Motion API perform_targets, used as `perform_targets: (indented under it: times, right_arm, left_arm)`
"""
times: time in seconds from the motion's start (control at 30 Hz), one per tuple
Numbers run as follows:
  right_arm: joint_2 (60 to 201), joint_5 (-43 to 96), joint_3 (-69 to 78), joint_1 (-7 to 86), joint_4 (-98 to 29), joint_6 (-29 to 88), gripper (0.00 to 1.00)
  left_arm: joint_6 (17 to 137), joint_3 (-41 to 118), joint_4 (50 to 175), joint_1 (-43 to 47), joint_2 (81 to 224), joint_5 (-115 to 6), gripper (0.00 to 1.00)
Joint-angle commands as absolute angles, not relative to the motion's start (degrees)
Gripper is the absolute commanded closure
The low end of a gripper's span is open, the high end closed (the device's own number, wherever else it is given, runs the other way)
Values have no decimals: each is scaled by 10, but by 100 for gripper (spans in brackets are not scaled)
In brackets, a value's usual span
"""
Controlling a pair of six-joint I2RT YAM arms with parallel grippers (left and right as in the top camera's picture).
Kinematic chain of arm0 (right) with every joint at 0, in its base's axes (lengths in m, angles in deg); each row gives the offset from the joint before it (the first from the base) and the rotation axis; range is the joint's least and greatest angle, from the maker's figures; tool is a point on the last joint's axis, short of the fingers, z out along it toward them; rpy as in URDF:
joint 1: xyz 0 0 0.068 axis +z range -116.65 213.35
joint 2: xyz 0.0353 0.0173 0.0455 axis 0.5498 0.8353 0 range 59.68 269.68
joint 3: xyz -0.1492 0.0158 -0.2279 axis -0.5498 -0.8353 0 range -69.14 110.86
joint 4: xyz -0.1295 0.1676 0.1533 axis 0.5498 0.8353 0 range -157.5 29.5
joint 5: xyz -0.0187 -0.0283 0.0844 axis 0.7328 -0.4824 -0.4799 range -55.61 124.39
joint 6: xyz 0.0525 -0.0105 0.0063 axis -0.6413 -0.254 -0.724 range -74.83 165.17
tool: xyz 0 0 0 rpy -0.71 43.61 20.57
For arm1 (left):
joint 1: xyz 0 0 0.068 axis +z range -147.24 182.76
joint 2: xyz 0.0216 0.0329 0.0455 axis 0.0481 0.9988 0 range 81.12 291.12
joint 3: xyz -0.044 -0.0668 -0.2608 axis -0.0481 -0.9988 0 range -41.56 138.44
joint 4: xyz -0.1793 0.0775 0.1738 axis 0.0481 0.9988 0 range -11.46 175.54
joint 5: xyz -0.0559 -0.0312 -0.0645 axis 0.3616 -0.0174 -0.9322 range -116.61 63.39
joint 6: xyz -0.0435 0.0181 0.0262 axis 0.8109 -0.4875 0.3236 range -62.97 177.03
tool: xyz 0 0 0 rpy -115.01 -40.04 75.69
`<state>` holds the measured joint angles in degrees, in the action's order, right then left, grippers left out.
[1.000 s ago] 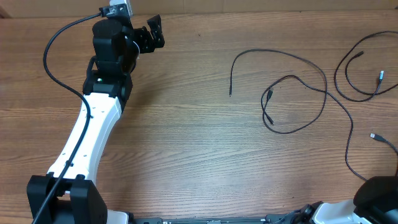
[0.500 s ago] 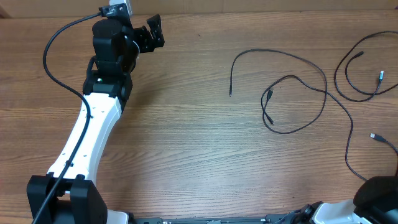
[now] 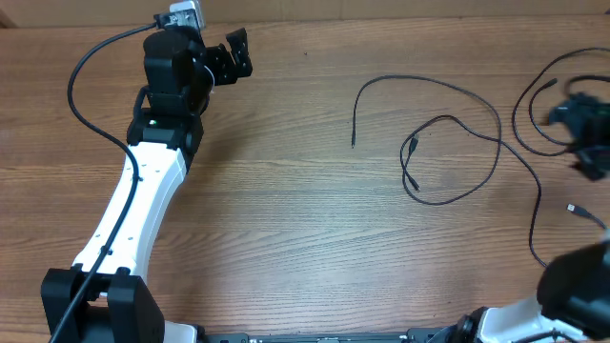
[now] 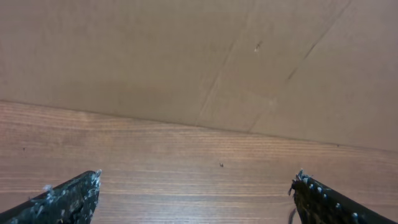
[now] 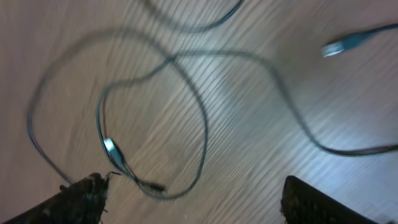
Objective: Untangle cables
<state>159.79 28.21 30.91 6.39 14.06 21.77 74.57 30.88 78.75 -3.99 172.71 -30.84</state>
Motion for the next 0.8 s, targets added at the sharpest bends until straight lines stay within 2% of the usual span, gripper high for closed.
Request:
perform_targets:
  times: [0.0, 0.17, 0.77]
  right_arm:
    - [1627, 284, 281, 114, 128, 232, 9]
    - [1662, 332, 240, 159, 91, 227, 9]
    - [1672, 332, 76, 161, -79, 228, 4]
  left_arm:
    - [732, 313, 788, -39, 1726, -304, 0]
    - [732, 313, 788, -39, 1726, -304, 1]
    - [733, 313, 801, -39, 1726, -305, 0]
